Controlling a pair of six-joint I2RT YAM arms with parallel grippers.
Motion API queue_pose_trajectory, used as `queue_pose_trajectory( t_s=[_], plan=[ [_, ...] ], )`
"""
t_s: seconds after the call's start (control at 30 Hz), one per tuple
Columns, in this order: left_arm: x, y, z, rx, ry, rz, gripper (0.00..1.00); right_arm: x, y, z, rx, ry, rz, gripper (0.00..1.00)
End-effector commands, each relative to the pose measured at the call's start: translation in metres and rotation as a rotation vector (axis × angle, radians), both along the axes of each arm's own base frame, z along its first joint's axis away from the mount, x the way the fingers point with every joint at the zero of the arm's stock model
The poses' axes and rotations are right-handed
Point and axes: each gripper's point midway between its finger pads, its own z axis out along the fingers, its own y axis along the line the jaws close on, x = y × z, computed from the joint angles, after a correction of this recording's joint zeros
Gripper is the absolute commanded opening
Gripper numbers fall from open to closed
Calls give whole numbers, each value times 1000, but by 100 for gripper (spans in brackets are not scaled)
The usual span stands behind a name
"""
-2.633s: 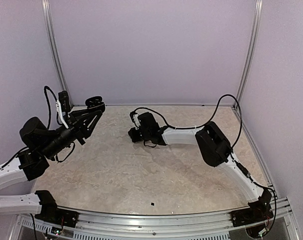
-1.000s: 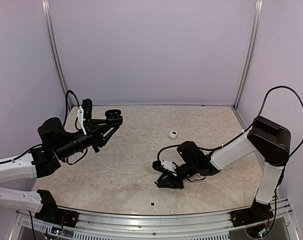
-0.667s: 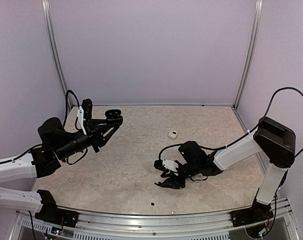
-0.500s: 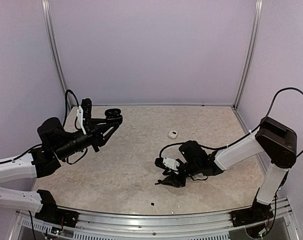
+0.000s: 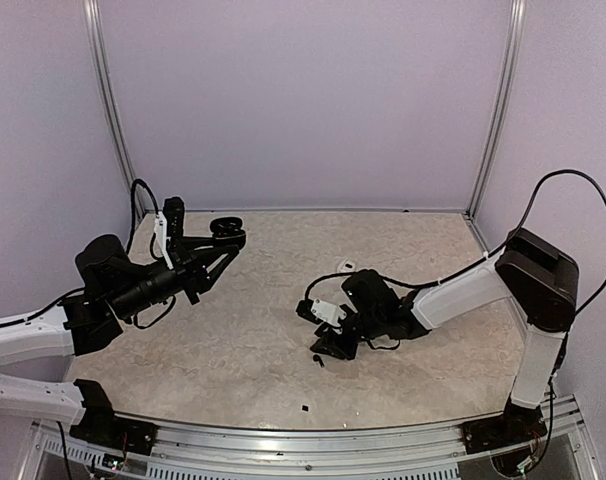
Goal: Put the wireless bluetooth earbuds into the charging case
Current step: Place the left earbud at the center of the board, then move the left earbud to the center of the board.
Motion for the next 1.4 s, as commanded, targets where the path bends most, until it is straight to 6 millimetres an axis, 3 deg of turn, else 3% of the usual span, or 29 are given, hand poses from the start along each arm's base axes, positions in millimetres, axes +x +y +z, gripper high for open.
queue_pose_trajectory(
  t_s=[0.0,0.3,0.63,1.0,1.37],
  plan=[
    [-4,4,19,-31,-51,-1,5,-7,4,5,-26,32,27,41],
    [-5,6,22,-34,-53,0,5,-3,6,51,-139,138,-54,41],
    [-7,9,24,-42,-49,2,5,-37,7,33,-446,292,-110,39],
    [-7,9,24,-43,-51,1,5,-34,2,10,-552,278,-149,37],
    [-7,10,25,-46,-53,2,5,-39,6,-4,-555,315,-129,27]
  ],
)
